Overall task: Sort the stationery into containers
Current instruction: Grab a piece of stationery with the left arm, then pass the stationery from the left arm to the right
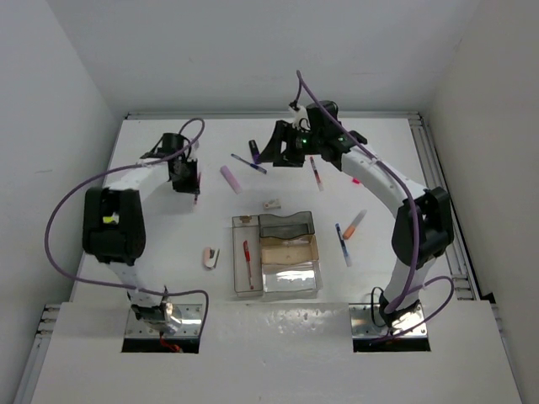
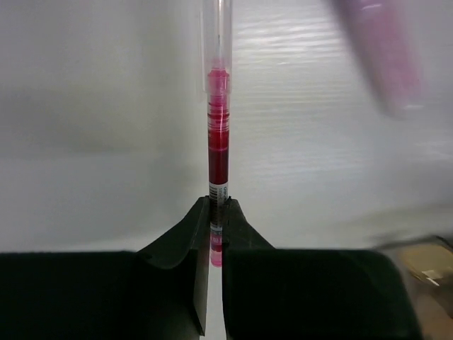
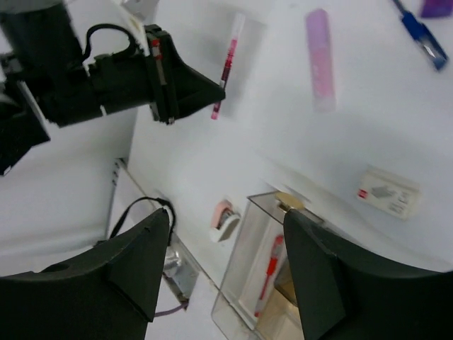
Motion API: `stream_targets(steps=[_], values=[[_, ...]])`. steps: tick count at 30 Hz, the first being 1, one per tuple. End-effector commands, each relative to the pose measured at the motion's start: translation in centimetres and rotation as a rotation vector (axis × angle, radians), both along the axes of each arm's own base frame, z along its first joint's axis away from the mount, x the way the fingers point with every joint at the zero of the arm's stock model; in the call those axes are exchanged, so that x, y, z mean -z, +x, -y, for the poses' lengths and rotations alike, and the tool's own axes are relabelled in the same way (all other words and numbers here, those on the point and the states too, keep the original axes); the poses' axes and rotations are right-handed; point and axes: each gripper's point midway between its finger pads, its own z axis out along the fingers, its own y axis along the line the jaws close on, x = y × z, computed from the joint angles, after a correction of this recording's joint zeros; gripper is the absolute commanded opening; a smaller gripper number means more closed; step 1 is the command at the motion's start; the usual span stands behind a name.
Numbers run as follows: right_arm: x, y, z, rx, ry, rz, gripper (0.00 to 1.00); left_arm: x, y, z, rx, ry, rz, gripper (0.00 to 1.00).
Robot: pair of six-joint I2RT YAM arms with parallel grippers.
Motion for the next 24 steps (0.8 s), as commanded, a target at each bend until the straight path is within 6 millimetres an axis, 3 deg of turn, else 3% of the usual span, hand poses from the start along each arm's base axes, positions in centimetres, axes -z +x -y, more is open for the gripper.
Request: stream_targets(steps=[1,7,10,14,18,19,24], values=[[-5.1,1.0,-2.4,-0.040,0.136,0.093,0.66,-11.4,0.8,4.6,0.172,-0.209,0.341,0.00],[-10.6,0.6,-3.6,-0.045,0.294,0.152,0.70,-19.4,-3.2,11.6,0.342,-0.518,0.512,0.00],[-12.7,0.4,-4.1,-0.053,0.333,0.191,0.71,-21.9,-4.8,14.3,0.406,-0.605,0.531,0.00],[-15.3,-1.3,-4.8,-0.099,0.364,0.250,0.72,-23.6,-7.0,17.6,0.507,-0.659,0.535,0.00],[-15.8,-2.3,-5.2,-0.127,0.363,0.273,0.69,-24.8,-7.8,18.4,0.540,-0.672,0.559,0.00],[-15.4,-2.4,-5.2,-0.131,0.361,0.265,0.67,-24.9,-7.9,18.4,0.542,-0.672,0.559,0.00],[-15.0,-3.2,-5.1,-0.148,0.360,0.253,0.27,-25.5,-8.3,18.5,0.554,-0.682,0.569,0.00]])
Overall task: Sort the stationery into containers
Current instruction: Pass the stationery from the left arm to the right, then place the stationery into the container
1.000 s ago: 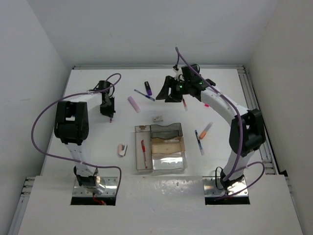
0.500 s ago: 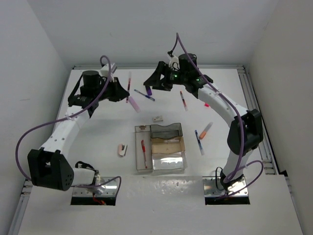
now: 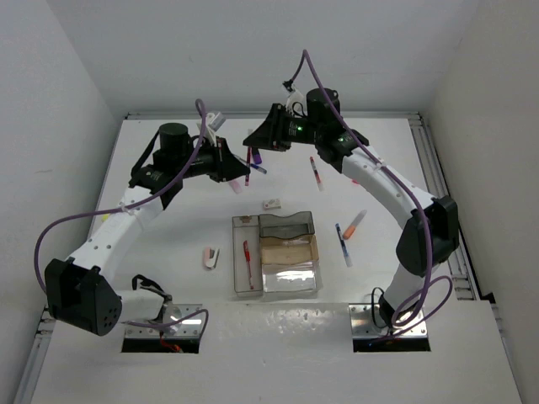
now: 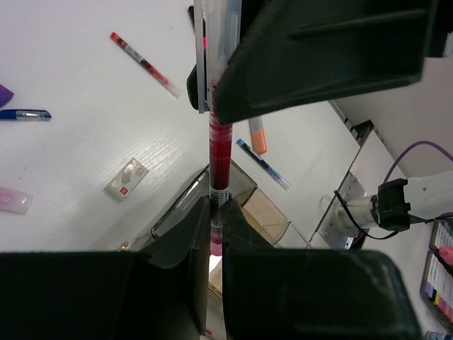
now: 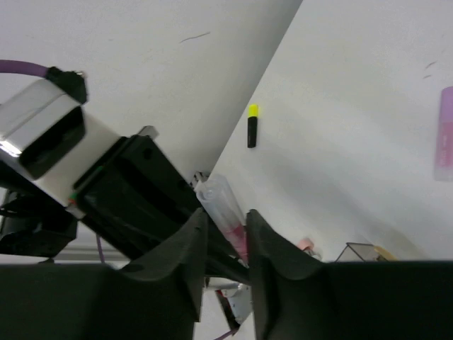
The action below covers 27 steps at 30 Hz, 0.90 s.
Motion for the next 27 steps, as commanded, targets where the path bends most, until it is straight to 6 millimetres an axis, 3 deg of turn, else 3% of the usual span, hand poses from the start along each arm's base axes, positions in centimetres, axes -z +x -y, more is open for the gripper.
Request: stream_targets(steps=[1,6,7,8,9,10,11,12,14,15,17,18,20,24,27], values=[[-4.2,-1.3,0.2,-0.035,0.071,0.097,0.23,-2.1,-0.7,0.2,0.008,-0.030,0.050,0.00],[-3.7,-1.1,0.4,-0.026,0.049,0.123,0.02,-2.2,-1.0,0.0,0.005,-0.022,0.059,0.00],[-3.5,-1.0,0.4,-0.022,0.041,0.126,0.00,-2.1,-0.9,-0.1,-0.003,-0.018,0.060,0.05],[-3.2,-1.1,0.5,-0.020,0.029,0.121,0.00,-1.8,-0.8,-0.3,-0.015,-0.007,0.049,0.23],[-2.6,-1.0,0.7,-0.021,0.011,0.124,0.00,-1.6,-0.7,-0.6,-0.027,0.001,0.046,0.53],[-2.4,-1.4,0.9,-0.025,0.000,0.128,0.00,-1.7,-0.6,-0.8,-0.035,0.011,0.044,0.99],[-1.6,-2.1,1.1,-0.051,-0.027,0.135,0.00,-1.1,-0.2,-2.0,-0.085,0.054,0.035,1.00],[0.5,-3.0,1.3,-0.073,-0.062,0.106,0.00,-1.3,0.2,-2.6,-0.112,0.076,0.047,1.00],[2.6,-6.1,1.7,-0.128,-0.121,0.093,0.00,-2.0,1.3,-4.7,-0.186,0.141,0.094,1.00],[6.1,-7.6,2.3,-0.147,-0.179,0.051,0.00,-2.5,1.7,-5.7,-0.219,0.158,0.113,1.00],[7.9,-10.3,2.3,-0.168,-0.179,-0.008,0.00,-3.5,2.8,-8.1,-0.298,0.195,0.149,1.00],[10.3,-11.7,2.4,-0.177,-0.188,-0.058,0.00,-3.7,3.4,-9.5,-0.354,0.208,0.150,1.00],[12.2,-14.0,1.9,-0.187,-0.194,-0.135,0.00,-4.0,4.0,-10.7,-0.407,0.199,0.138,1.00],[13.7,-14.9,0.3,-0.156,-0.205,-0.212,0.00,-3.0,5.3,-13.4,-0.521,0.167,0.078,1.00],[13.2,-13.6,-1.8,-0.136,-0.197,-0.250,0.00,-1.2,6.0,-14.0,-0.528,0.155,0.015,1.00]])
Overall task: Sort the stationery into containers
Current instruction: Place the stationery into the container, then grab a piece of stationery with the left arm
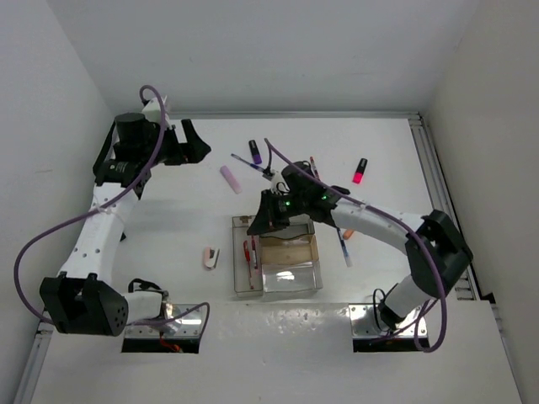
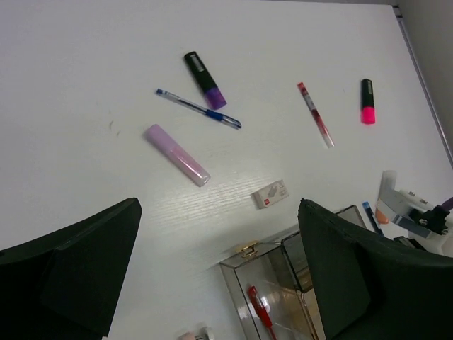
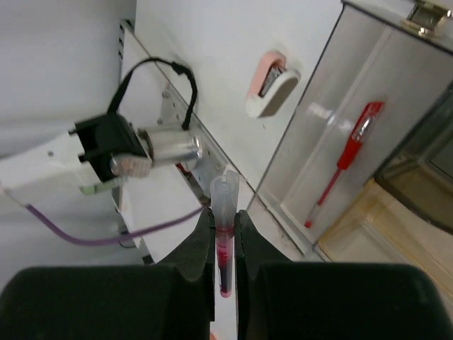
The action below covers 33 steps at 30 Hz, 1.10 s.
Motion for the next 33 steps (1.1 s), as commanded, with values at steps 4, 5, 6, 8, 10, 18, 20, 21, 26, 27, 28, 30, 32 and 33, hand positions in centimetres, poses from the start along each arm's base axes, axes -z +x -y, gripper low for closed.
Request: stream_targets(steps=[4,5,6,8,10,18,20,21,26,27,28,30,32,33], values=[[-1.2,2.5,-3.5,0.112,0.040,-0.036,0.00,1.1,1.6,-1.3,-0.056,-0.042,-0.042,1.00],[-0.3,2.2,-3.2,0.119,0.025,-0.054,0.00,1.0,1.8,-1.6,-0.072,-0.030,-0.037,1.00],[0.4,2.0,-2.9,0.121,0.014,-0.064,0.00,1.0,1.9,-1.7,-0.078,-0.021,-0.031,1.00],[2.1,1.9,-1.9,0.136,-0.036,-0.057,0.00,1.1,2.3,-3.4,-0.128,-0.005,-0.019,1.00],[2.8,1.5,-1.8,0.130,-0.047,-0.067,0.00,1.5,2.6,-3.6,-0.136,0.000,-0.023,1.00],[2.6,1.7,-2.8,0.082,-0.029,-0.074,0.30,3.0,3.1,-2.8,-0.072,0.017,-0.021,1.00],[2.5,1.7,-2.7,0.081,-0.035,-0.072,0.42,3.1,3.3,-2.8,-0.062,0.025,-0.011,1.00],[2.2,1.8,-2.6,0.081,-0.035,-0.062,0.44,3.1,3.5,-2.7,-0.049,0.031,-0.003,1.00],[-1.8,3.7,-3.2,0.046,-0.016,0.073,0.46,2.9,4.8,-1.5,0.112,0.113,0.067,1.00],[-2.9,4.7,-2.9,0.054,-0.004,0.100,0.45,1.6,5.0,-0.5,0.190,0.131,0.115,0.94],[-5.0,5.8,-3.1,0.055,0.029,0.148,0.44,2.5,6.2,-0.5,0.236,0.204,0.130,0.90],[-7.1,8.5,-1.8,0.098,0.060,0.180,0.40,0.8,7.8,1.1,0.299,0.258,0.184,0.77],[-9.2,10.5,-0.6,0.122,0.101,0.213,0.39,2.8,10.3,1.9,0.369,0.318,0.179,0.66],[-9.9,12.3,1.2,0.173,0.108,0.229,0.39,3.1,10.8,2.4,0.411,0.323,0.180,0.63]])
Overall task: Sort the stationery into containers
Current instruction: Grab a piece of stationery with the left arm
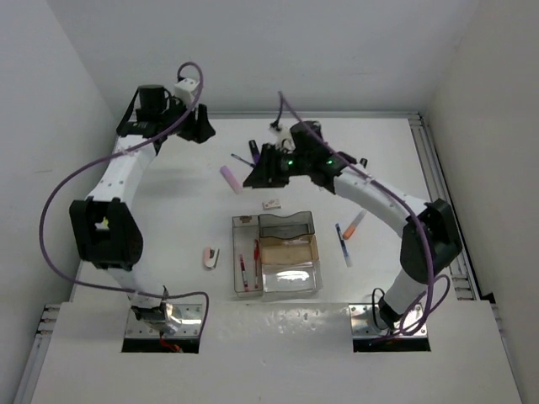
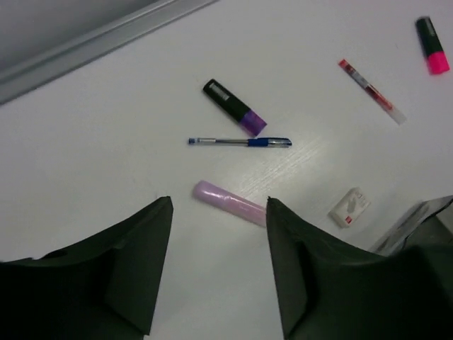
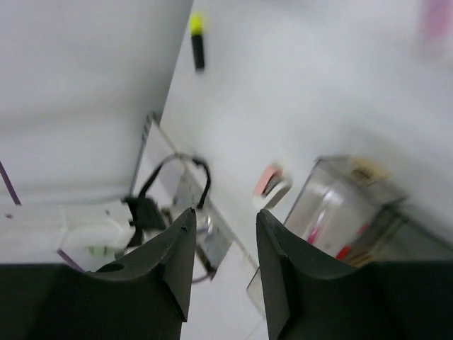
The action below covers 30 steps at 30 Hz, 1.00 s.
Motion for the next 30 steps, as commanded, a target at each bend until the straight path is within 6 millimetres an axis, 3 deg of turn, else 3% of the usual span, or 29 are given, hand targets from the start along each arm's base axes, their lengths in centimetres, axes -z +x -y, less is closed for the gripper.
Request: stream_targets(steps=[1,2,3,5,8,11,12,13,14,17,25,30], values=[[-4.8,4.8,4.4,0.087,0.060,0.132,0.38,-0.5,3.6,2.8,0.228,0.124,0.137,0.59],[-4.6,5.3,5.5,0.106,0.057,0.128,0.38,-0.2,4.4,3.2,0.258,0.130,0.147,0.48],[-4.4,6.7,7.7,0.158,0.050,0.128,0.38,2.1,5.2,4.0,0.329,0.120,0.125,0.46],[-3.8,7.0,10.1,0.196,0.050,0.107,0.37,1.7,6.4,5.3,0.392,0.109,0.170,0.46],[-2.7,7.8,14.6,0.282,0.042,0.071,0.36,3.6,7.7,7.4,0.512,0.160,0.235,0.48],[-1.6,7.5,17.3,0.315,0.026,0.038,0.35,6.6,8.8,8.9,0.595,0.180,0.269,0.49],[-1.4,7.3,17.6,0.318,0.024,0.029,0.35,7.4,9.1,9.1,0.609,0.180,0.270,0.50],[-1.5,7.3,18.1,0.324,0.024,0.028,0.35,7.0,9.5,9.6,0.629,0.174,0.297,0.52],[-1.2,7.2,18.7,0.330,0.014,0.017,0.35,8.7,9.9,9.7,0.642,0.168,0.273,0.52],[-1.1,6.8,19.5,0.325,0.005,0.003,0.34,10.0,10.8,10.4,0.687,0.170,0.270,0.53],[0.0,7.3,20.4,0.350,0.003,-0.051,0.34,13.6,9.6,11.9,0.759,0.122,0.202,0.60],[-0.1,7.8,20.5,0.354,0.006,-0.049,0.34,15.9,9.4,11.5,0.744,0.151,0.141,0.62]])
